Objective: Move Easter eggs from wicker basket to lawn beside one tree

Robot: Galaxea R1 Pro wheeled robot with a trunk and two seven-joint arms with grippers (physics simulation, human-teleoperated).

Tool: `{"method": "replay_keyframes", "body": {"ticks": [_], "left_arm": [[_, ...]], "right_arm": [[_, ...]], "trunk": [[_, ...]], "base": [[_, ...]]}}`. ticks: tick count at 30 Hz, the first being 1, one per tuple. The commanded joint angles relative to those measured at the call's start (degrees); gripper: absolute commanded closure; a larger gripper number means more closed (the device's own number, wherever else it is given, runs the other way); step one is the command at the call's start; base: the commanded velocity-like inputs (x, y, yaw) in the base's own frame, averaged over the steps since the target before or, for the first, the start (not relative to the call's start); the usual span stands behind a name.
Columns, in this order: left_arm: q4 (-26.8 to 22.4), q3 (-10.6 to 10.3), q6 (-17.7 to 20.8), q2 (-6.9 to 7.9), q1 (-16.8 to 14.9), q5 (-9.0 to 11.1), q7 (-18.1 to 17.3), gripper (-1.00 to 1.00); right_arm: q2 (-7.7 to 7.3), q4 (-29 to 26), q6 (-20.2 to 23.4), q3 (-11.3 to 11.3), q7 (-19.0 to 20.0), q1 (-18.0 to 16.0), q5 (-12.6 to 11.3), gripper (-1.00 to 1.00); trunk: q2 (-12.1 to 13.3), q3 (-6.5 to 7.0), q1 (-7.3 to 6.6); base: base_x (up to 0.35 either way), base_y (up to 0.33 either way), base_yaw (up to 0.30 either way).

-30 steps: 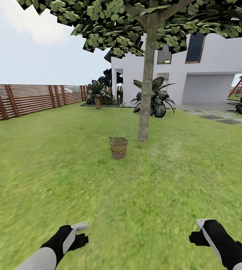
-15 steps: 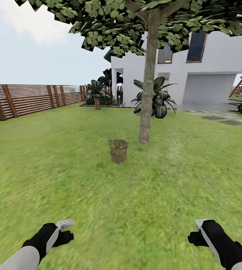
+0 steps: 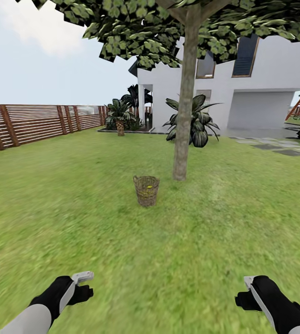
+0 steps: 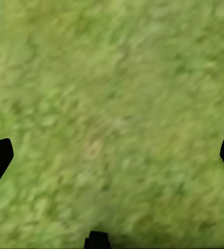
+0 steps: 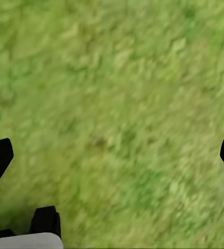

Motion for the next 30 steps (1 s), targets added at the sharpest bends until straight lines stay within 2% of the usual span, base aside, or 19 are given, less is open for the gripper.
{"method": "replay_keyframes", "body": {"ticks": [1,10,14,16,17,18,20,21,22,23,25,28,30], "left_arm": [[0.0,0.5,0.3,-0.15,0.0,-0.6,-0.1,-1.00],[0.1,0.5,0.1,-1.08,0.0,-0.7,-0.1,-1.00],[-0.1,0.9,0.1,-0.40,0.0,-0.3,-0.2,-1.00],[0.5,1.0,0.5,1.96,0.0,-0.3,-1.5,-1.00],[1.0,1.1,0.6,3.70,0.0,-0.2,-3.1,-1.00],[1.9,1.1,0.7,6.01,0.0,-0.2,-6.3,-1.00],[3.4,1.1,0.9,11.51,0.0,-0.1,-17.2,-1.00],[3.9,1.0,1.4,15.07,0.0,-0.2,-26.8,-1.00],[4.0,1.0,1.6,16.01,0.0,-0.2,-29.5,-1.00],[4.1,0.8,2.3,18.49,0.0,-0.4,-35.9,-1.00],[4.1,0.7,2.6,19.36,0.0,-0.4,-36.2,-1.00],[4.4,0.7,2.4,19.77,0.0,-0.4,-30.4,-1.00],[4.6,0.9,2.4,20.15,0.0,-0.3,-27.9,-1.00]], "right_arm": [[-0.05,-0.1,0.3,0.1,0.2,0.0,0.0,-1.00],[-0.20,-0.2,0.3,0.0,0.3,0.0,0.0,-1.00],[-0.13,-0.2,0.3,0.0,0.3,0.0,0.0,-1.00],[0.01,-0.1,0.2,0.1,0.3,0.0,0.1,-1.00],[0.05,0.0,0.2,0.1,0.2,0.0,0.1,-1.00],[0.07,0.0,0.2,0.2,0.2,0.0,0.1,-1.00],[0.10,0.1,0.2,0.2,0.2,0.0,0.1,-1.00],[0.14,0.1,0.2,0.2,0.2,0.0,0.1,-1.00],[0.15,0.1,0.2,0.2,0.2,0.0,0.1,-1.00],[0.14,0.1,0.2,0.3,0.2,0.0,0.1,-1.00],[0.17,0.2,0.2,0.3,0.2,0.0,0.1,-1.00],[0.19,0.3,0.2,0.4,0.2,0.0,0.1,-1.00],[0.17,0.3,0.2,0.4,0.2,0.0,0.1,-1.00]], "trunk": [[0.0,-0.06,0.03],[0.0,-0.06,0.03],[0.0,-0.06,0.03],[0.0,-0.06,0.03],[0.0,-0.06,0.03],[0.0,-0.06,0.03],[0.0,-0.06,0.03],[0.0,-0.06,0.03],[0.0,-0.06,0.03],[0.0,-0.06,0.03],[0.0,-0.06,0.03],[0.0,-0.06,0.03],[0.0,-0.06,0.03]], "base": [[0.343,0.000,0.000],[0.343,0.000,0.000],[0.343,0.025,0.000],[0.343,0.094,0.000],[0.343,0.111,0.000],[0.343,0.118,0.000],[0.343,0.111,0.000],[0.343,0.064,0.000],[0.343,0.041,0.000],[0.343,0.021,0.000],[0.343,0.011,0.000],[0.343,0.003,0.000],[0.343,0.001,0.000]]}}
